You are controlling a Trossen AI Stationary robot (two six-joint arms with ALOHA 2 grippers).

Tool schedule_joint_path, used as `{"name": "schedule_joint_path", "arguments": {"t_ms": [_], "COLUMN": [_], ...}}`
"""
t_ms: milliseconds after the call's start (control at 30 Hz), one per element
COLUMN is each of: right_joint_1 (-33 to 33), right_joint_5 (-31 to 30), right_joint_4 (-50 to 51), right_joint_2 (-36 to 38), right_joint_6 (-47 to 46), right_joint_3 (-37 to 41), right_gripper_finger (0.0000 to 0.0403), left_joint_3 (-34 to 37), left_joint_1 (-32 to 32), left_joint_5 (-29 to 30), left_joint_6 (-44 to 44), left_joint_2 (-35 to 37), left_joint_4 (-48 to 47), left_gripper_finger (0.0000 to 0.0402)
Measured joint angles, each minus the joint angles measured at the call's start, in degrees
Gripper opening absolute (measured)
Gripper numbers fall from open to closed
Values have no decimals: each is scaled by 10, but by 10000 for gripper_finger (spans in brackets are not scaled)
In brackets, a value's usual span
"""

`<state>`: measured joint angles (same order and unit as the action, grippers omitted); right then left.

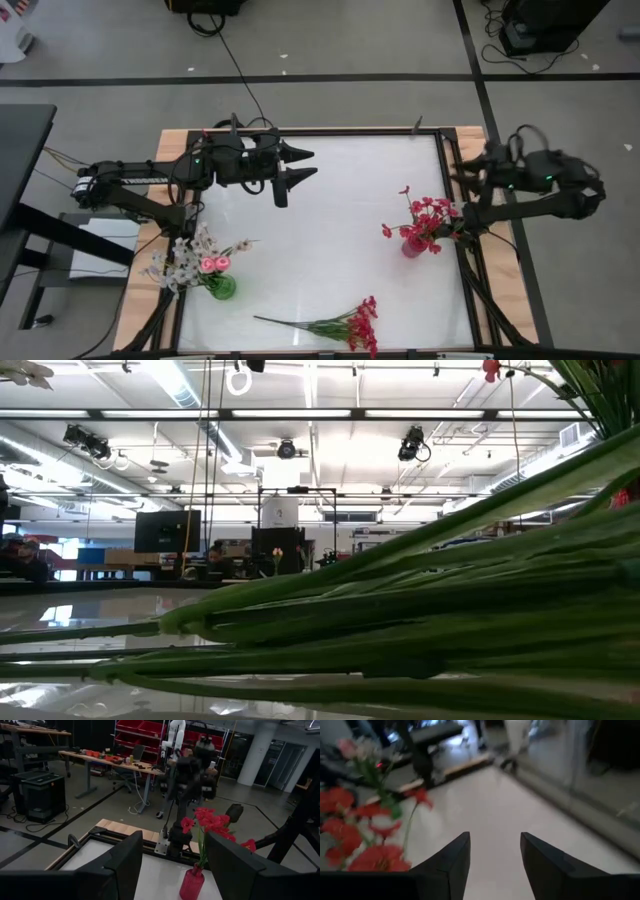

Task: Sort flowers into vase by color
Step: Adjust the red vase

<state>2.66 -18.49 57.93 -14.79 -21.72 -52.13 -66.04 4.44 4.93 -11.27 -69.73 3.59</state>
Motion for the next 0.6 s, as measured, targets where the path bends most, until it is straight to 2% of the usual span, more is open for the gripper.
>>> {"name": "schedule_joint_path", "arguments": {"t_ms": [67, 167, 367, 600], "right_joint_1": [0, 0, -1, -20], "right_joint_5": [21, 21, 16, 16], "right_joint_4": [3, 17, 25, 24], "right_joint_2": [0, -1, -1, -6], "right_joint_6": [-49, -120, -204, -339], "right_joint_3": [26, 59, 97, 161], "right_gripper_finger": [173, 165, 140, 50], "left_joint_3": [0, 0, 0, 0], "left_joint_1": [0, 0, 0, 0], "left_joint_5": [0, 0, 0, 0], "left_joint_6": [0, 0, 0, 0], "left_joint_2": [0, 0, 0, 0], "left_joint_4": [0, 0, 0, 0], "left_gripper_finger": [220, 220, 220, 220]}}
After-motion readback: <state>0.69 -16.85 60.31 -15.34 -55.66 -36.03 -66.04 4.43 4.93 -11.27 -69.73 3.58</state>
